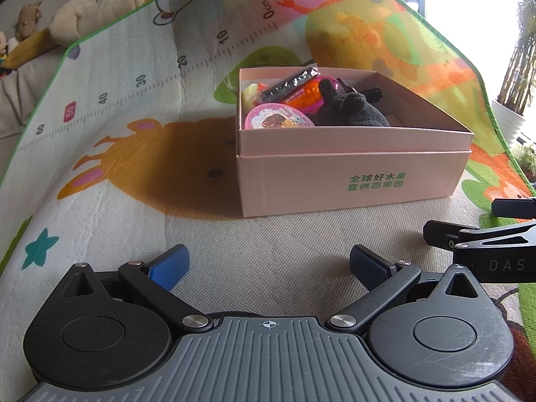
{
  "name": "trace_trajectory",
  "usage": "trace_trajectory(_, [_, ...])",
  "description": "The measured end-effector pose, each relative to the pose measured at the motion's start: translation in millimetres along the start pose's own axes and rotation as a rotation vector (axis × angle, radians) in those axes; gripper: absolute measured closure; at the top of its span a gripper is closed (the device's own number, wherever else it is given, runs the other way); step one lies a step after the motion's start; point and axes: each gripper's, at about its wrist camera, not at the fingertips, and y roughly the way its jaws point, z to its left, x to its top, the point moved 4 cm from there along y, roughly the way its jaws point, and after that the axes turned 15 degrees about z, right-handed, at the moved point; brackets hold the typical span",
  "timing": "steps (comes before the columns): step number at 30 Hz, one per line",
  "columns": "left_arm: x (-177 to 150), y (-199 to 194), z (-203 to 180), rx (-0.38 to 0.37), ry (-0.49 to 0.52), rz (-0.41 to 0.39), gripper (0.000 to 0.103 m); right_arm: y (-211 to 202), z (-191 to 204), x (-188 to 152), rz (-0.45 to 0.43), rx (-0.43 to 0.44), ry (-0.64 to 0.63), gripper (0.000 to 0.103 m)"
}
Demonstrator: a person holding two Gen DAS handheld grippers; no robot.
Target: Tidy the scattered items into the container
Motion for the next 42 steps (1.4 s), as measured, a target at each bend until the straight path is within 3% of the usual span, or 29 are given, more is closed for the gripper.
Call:
trace_trajectory(7, [-0.1, -0.5, 0.3, -0.018, 0.004, 0.010, 0.000, 0.0, 0.1, 0.0, 0.000, 0.000, 0.000, 0.000])
trace_trajectory(12, [1.2, -2.2, -0.3, -0.005, -0.005, 0.071, 0.000, 1.2, 0.0, -0.7, 0.000, 0.000, 0.000, 0.000])
trace_trajectory(42, [-2.9, -3.6, 0.3, 0.000, -0.020, 0.041, 0.000, 2.0, 0.2, -1.3, -0.001, 0.000, 0.000, 0.000])
